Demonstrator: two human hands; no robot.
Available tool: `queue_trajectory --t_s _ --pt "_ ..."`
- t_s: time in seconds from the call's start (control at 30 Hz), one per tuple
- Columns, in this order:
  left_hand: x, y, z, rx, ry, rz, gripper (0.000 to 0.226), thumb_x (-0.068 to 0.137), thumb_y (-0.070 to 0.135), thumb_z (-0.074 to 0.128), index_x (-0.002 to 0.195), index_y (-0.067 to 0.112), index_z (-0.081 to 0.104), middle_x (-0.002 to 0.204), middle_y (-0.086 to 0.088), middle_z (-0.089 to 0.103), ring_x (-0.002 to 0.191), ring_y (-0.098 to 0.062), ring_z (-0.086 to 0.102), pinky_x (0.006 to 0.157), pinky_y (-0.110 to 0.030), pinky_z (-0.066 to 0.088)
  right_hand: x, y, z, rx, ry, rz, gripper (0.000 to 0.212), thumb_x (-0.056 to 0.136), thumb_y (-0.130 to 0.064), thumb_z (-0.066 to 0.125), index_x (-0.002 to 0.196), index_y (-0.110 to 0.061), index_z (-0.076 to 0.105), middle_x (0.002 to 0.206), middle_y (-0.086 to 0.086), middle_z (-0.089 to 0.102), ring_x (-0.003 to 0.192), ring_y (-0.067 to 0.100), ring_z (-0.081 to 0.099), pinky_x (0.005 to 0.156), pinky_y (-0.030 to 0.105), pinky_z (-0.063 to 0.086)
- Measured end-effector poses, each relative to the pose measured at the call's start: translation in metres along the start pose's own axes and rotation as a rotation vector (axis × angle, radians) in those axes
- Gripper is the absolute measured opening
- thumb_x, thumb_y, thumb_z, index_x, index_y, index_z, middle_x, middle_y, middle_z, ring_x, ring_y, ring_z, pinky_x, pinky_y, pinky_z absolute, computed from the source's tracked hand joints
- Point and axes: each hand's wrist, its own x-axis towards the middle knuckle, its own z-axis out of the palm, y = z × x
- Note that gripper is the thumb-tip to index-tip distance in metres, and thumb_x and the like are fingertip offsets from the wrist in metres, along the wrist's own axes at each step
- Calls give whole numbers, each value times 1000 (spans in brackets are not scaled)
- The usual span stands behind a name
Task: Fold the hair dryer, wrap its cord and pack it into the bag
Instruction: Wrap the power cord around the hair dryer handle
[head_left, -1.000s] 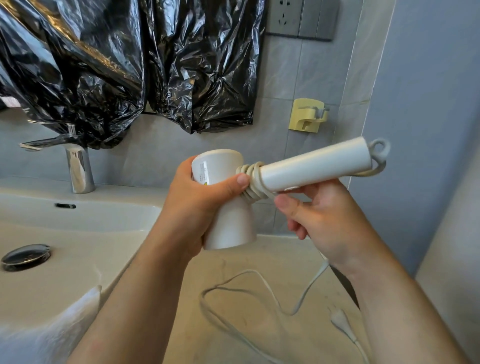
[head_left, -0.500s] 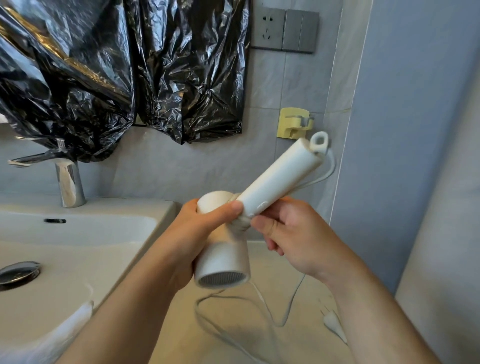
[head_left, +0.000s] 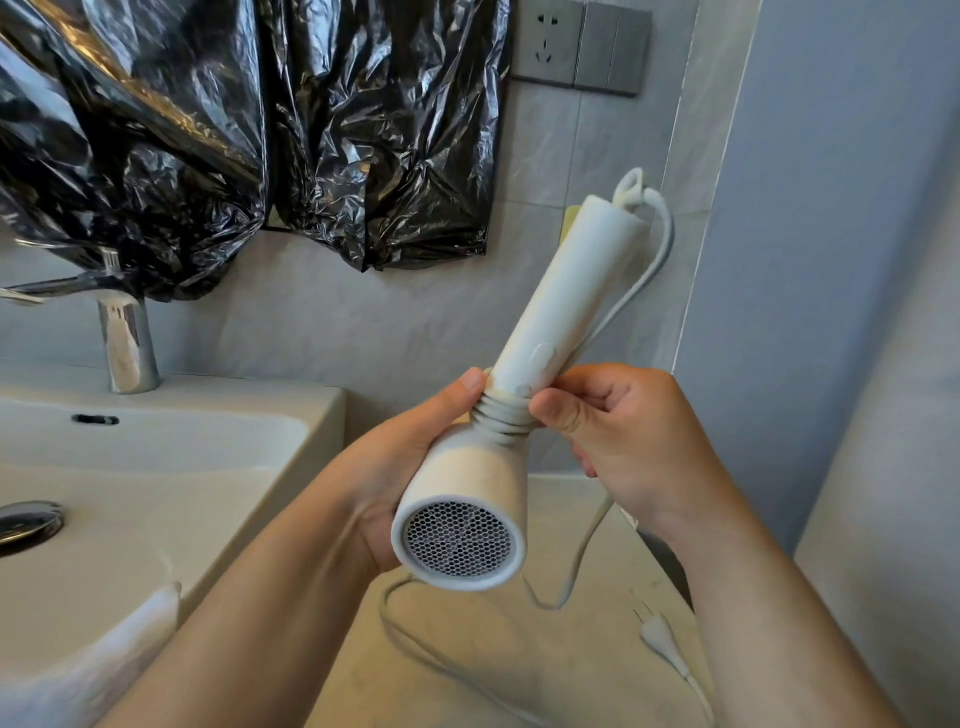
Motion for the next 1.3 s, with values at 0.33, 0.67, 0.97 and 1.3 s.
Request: queue_trajectory --t_s 0.33,0.67,0.97,1.3 --pt "7 -6 -19 87 -10 79 58 56 53 84 96 13 77 80 -19 63 66 -27 57 57 -32 53 -3 10 -13 7 -246 91 17 84 -8 68 84 -24 74 57 -15 67 47 0 47 47 13 38" --pt "-16 13 -19 1119 263 439 94 22 53 89 106 50 46 89 18 64 72 2 60 63 -22 55 -3 23 -25 -184 -627 313 25 81 8 66 97 -10 73 87 16 74 73 24 63 63 35 50" --pt "-18 7 4 1710 492 465 103 40 61 86 121 50 24 110 13 44 87 -21 59 74 -37 51 -6 12 9 -901 -217 268 6 74 -18 56 71 -22 59 75 -2 64 71 20 62 56 32 50" --pt "-31 18 7 1683 595 628 102 43 57 89 123 50 26 121 15 44 93 -22 59 78 -36 48 -13 -15 -11 -913 -464 238 27 83 -36 45 100 -39 66 60 -10 58 58 6 52 53 28 41"
